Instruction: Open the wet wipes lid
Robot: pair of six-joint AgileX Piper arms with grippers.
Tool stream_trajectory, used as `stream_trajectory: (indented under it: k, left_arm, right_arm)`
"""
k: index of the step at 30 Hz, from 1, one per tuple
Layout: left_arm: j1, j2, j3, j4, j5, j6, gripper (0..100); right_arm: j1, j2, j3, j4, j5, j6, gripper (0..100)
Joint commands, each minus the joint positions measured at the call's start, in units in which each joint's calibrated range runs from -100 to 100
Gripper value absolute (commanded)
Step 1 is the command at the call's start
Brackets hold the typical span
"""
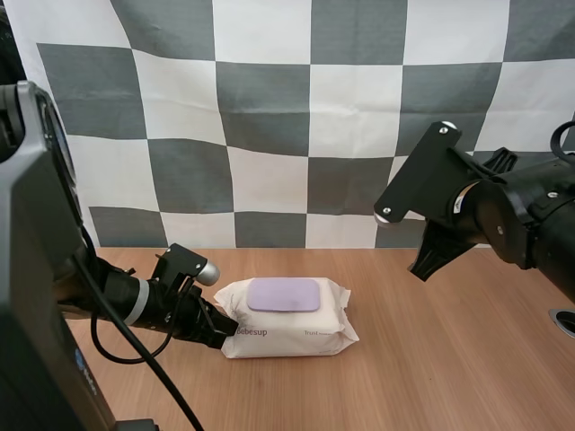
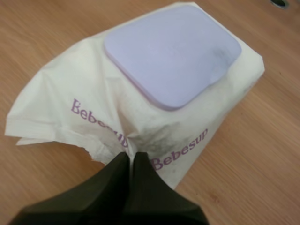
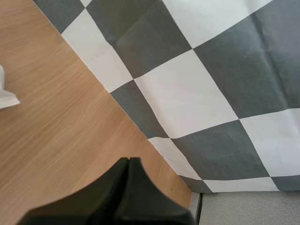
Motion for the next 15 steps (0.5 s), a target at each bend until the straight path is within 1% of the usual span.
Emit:
stream_trajectory:
  k: [1,4,7,10,12,15]
  left_arm:
    - [-0.04,0.1,0.0,1.4,1.3,1.0,0]
    - [-0.04,0.1,0.0,1.6,5.0,1.0,0]
    - [-0.04,0.1,0.0,1.6,10.2,1.0,0]
    - [-0.04,0.1,0.0,1.6,14.4,0.9,0]
    - [-0.04,0.1,0.0,1.6,14.4,0.7,0]
    - [-0.04,0.1,0.0,1.6,14.4,-0.2,0]
  right_arm:
    - [0.0,0.0,0.0,11.7,2.5,-15.3,0]
    - [0.5,0.0,0.0,24.8,8.0,-26.3,0]
    - [1.6,0.1,0.0,34.4,18.5,-35.6,0]
    - [3.4,0.1,0.0,39.8,26.0,-42.4,0]
    - [4.7,0.1,0.0,41.4,26.5,-43.0,0]
    - [6.5,0.1,0.0,41.6,26.5,-43.0,0]
